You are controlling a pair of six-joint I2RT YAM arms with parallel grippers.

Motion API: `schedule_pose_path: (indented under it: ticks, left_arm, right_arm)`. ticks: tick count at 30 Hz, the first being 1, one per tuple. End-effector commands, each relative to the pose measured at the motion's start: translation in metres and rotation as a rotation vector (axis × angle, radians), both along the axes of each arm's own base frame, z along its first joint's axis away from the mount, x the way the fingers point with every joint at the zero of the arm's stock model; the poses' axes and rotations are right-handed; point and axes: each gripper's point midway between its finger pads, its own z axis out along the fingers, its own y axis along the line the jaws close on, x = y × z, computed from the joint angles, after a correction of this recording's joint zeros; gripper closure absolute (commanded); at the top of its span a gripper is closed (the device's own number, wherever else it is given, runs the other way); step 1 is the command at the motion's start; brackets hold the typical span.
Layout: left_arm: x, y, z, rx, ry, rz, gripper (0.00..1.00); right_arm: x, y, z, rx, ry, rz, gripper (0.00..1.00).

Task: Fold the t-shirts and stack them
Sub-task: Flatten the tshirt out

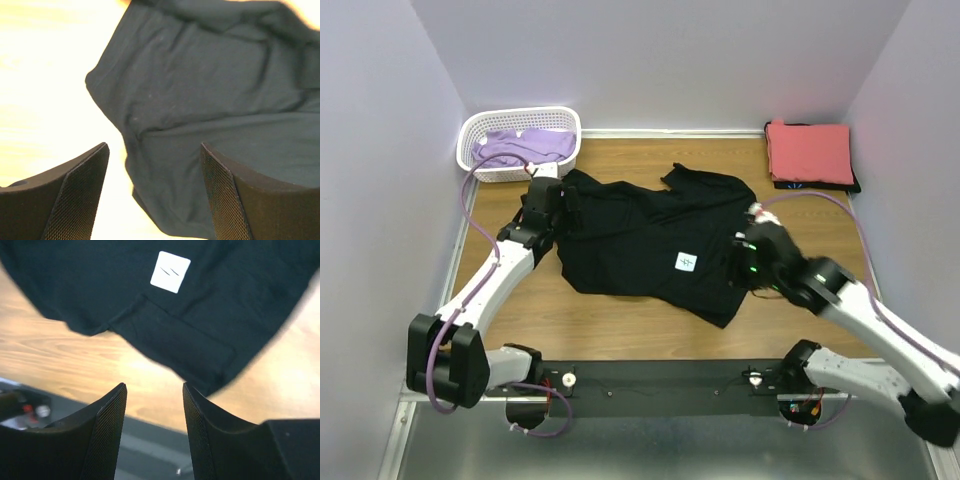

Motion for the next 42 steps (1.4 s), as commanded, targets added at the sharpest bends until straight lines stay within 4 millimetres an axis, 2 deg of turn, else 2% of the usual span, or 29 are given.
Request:
schedule_pose_path:
  ticks: [1, 3, 4, 7, 8, 12, 13, 14, 15, 18, 19, 22, 23, 27, 29, 30, 33, 36, 39, 40, 42]
  left_arm:
    - [-0.018, -0.011, -0.006, -0.083, 0.025, -0.029, 0.19]
    - [-0.025, -0.017, -0.011, -0.105, 0.036, -0.046, 0.19]
    - [-0.031, -0.02, -0.015, -0.113, 0.048, -0.062, 0.19]
    - [-0.042, -0.022, -0.026, -0.129, 0.07, -0.056, 0.19]
    - [-0.044, -0.021, -0.026, -0.133, 0.065, -0.049, 0.19]
    - [-0.052, -0.017, -0.036, -0.141, 0.082, -0.011, 0.19]
    - [-0.054, -0.016, -0.039, -0.142, 0.088, -0.007, 0.19]
    - [-0.054, -0.016, -0.039, -0.149, 0.08, -0.001, 0.19]
    - [-0.054, -0.016, -0.041, -0.149, 0.079, 0.002, 0.2]
    - [-0.053, -0.013, -0.045, -0.151, 0.079, 0.031, 0.21]
    - [-0.051, -0.013, -0.044, -0.156, 0.07, 0.036, 0.21]
    - [-0.051, -0.013, -0.049, -0.174, 0.067, 0.063, 0.22]
    - [-0.049, -0.014, -0.049, -0.185, 0.057, 0.063, 0.23]
    - [-0.051, -0.016, -0.054, -0.209, 0.067, 0.077, 0.24]
    - [-0.053, -0.016, -0.056, -0.211, 0.076, 0.079, 0.24]
    - [-0.057, -0.011, -0.055, -0.202, 0.077, 0.101, 0.26]
    - [-0.059, -0.006, -0.057, -0.191, 0.079, 0.127, 0.29]
    - [-0.056, -0.002, -0.058, -0.179, 0.08, 0.148, 0.3]
    - [-0.051, -0.009, -0.063, -0.199, 0.088, 0.137, 0.33]
    - [-0.05, -0.012, -0.071, -0.206, 0.113, 0.129, 0.34]
    - [-0.042, -0.018, -0.071, -0.221, 0.11, 0.117, 0.37]
  right_arm:
    - [0.041, 0.044, -0.027, -0.154, 0.009, 0.193, 0.44]
    - [0.061, 0.051, -0.039, -0.221, -0.002, 0.207, 0.48]
    - [0.077, 0.065, -0.053, -0.248, 0.018, 0.233, 0.5]
    - [0.098, 0.079, -0.077, -0.253, 0.066, 0.25, 0.52]
    - [0.11, 0.082, -0.095, -0.248, 0.099, 0.244, 0.53]
    - [0.135, 0.07, -0.127, -0.22, 0.159, 0.19, 0.55]
    - [0.144, 0.059, -0.132, -0.219, 0.17, 0.149, 0.55]
    - [0.146, 0.059, -0.139, -0.187, 0.192, 0.155, 0.55]
    - [0.156, 0.044, -0.142, -0.165, 0.204, 0.103, 0.55]
    - [0.159, 0.022, -0.16, -0.132, 0.266, 0.048, 0.55]
    - [0.166, 0.006, -0.162, -0.122, 0.271, 0.004, 0.55]
    - [0.163, -0.016, -0.177, -0.093, 0.321, -0.054, 0.54]
    - [0.169, -0.027, -0.177, -0.067, 0.319, -0.091, 0.54]
    - [0.17, -0.059, -0.19, -0.015, 0.344, -0.195, 0.54]
    - [0.172, -0.065, -0.193, 0.001, 0.343, -0.214, 0.54]
    - [0.173, -0.077, -0.2, 0.016, 0.354, -0.259, 0.54]
    - [0.175, -0.086, -0.203, 0.031, 0.352, -0.298, 0.54]
    - [0.174, -0.086, -0.203, 0.032, 0.345, -0.283, 0.54]
    - [0.17, -0.086, -0.203, 0.023, 0.338, -0.27, 0.53]
    - [0.169, -0.087, -0.203, 0.021, 0.337, -0.268, 0.53]
    - [0.166, -0.086, -0.204, 0.024, 0.332, -0.26, 0.53]
